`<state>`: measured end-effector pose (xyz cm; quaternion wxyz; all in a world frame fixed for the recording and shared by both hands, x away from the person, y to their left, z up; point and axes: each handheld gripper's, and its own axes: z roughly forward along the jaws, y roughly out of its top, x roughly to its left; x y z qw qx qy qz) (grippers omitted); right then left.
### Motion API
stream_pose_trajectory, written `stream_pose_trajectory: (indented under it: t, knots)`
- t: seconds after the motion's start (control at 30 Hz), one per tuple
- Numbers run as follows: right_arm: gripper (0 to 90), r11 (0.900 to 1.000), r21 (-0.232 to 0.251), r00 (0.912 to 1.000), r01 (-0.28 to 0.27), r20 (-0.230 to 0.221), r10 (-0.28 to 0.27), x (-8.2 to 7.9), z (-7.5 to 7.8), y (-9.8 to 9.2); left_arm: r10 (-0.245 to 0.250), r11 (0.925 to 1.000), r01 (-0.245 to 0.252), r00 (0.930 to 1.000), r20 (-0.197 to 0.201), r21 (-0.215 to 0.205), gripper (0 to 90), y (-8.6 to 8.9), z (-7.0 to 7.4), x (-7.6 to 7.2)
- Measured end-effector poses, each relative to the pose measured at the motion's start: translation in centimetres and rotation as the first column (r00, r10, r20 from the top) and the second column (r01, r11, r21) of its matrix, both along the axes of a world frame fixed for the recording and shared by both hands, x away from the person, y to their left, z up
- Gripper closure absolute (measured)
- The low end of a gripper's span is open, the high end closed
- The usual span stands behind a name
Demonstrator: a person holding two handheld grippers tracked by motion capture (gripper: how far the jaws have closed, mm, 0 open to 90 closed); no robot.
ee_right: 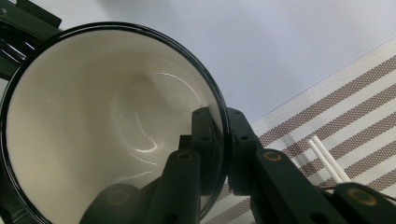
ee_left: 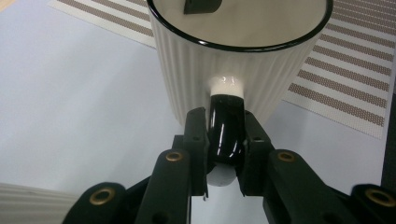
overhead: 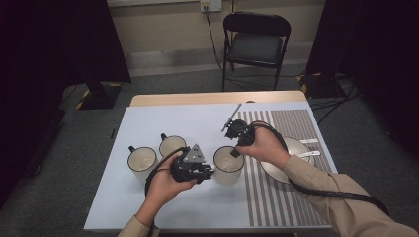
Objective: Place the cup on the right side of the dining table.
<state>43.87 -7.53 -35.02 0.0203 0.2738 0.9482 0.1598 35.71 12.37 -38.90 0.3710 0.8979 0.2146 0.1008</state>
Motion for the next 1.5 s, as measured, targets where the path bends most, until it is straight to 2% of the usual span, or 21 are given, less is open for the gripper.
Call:
stream_pose_trajectory:
  t: [0.2, 0.3, 0.37, 0.47, 0.5, 0.53, 0.57, 0.67, 0.9, 1.27, 1.5]
  knots:
    - [84.3, 1.000, -0.006, 1.0000, 0.004, -0.001, -0.004, 0.5, 0.1, -0.2, -0.002, 0.9998, 0.002, 1.0000, 0.004, 0.022, 77.0, -0.3, 0.2, 0.5]
    - [84.3, 1.000, -0.012, 1.0000, 0.006, 0.000, -0.006, 0.7, 0.2, -0.2, 0.001, 0.9999, -0.001, 1.0000, 0.004, 0.013, 77.0, -0.4, 0.2, 0.8]
    - [84.4, 1.000, -0.016, 1.0000, 0.009, -0.001, -0.009, 1.0, 0.3, -0.3, -0.004, 0.9996, 0.003, 1.0000, 0.008, 0.028, 77.0, -0.4, 0.3, 1.1]
    - [84.4, 1.000, -0.017, 0.9999, 0.012, 0.000, -0.012, 1.1, 0.3, -0.3, 0.004, 0.9997, -0.004, 1.0000, 0.007, 0.024, 77.0, -0.5, 0.4, 1.2]
    - [84.4, 1.000, -0.016, 0.9999, 0.012, 0.000, -0.012, 1.2, 0.4, -0.3, -0.001, 0.9994, 0.001, 0.9999, 0.012, 0.035, 77.0, -0.4, 0.5, 1.3]
    - [84.4, 1.000, -0.017, 0.9999, 0.013, 0.003, -0.013, 1.4, 0.5, -0.2, 0.009, 0.9997, -0.009, 0.9999, 0.012, 0.023, 77.0, -0.5, 0.5, 1.3]
    - [84.4, 1.000, -0.018, 0.9999, 0.011, 0.005, -0.011, 1.5, 0.5, -0.2, 0.001, 0.9994, -0.002, 0.9999, 0.013, 0.035, 77.0, -0.5, 0.5, 1.4]
    - [84.4, 1.000, -0.024, 0.9999, 0.010, 0.007, -0.010, 1.6, 0.6, -0.2, 0.011, 0.9996, -0.011, 0.9999, 0.010, 0.024, 77.0, -0.6, 0.5, 1.6]
    - [84.4, 0.999, -0.031, 0.9999, 0.009, 0.005, -0.009, 2.0, 0.7, -0.3, 0.004, 0.9994, -0.004, 0.9999, 0.014, 0.036, 77.0, -0.7, 0.6, 2.1]
    - [84.4, 0.999, -0.039, 0.9997, 0.022, 0.003, -0.022, 2.9, 0.7, -0.3, 0.024, 0.9995, -0.024, 0.9997, 0.011, 0.022, 76.9, -0.9, 0.5, 2.9]
    - [84.5, 0.999, -0.041, 0.9997, 0.024, 0.006, -0.024, 3.4, 0.9, -0.3, 0.024, 0.9990, -0.025, 0.9997, 0.010, 0.038, 76.8, -0.8, 0.9, 3.6]
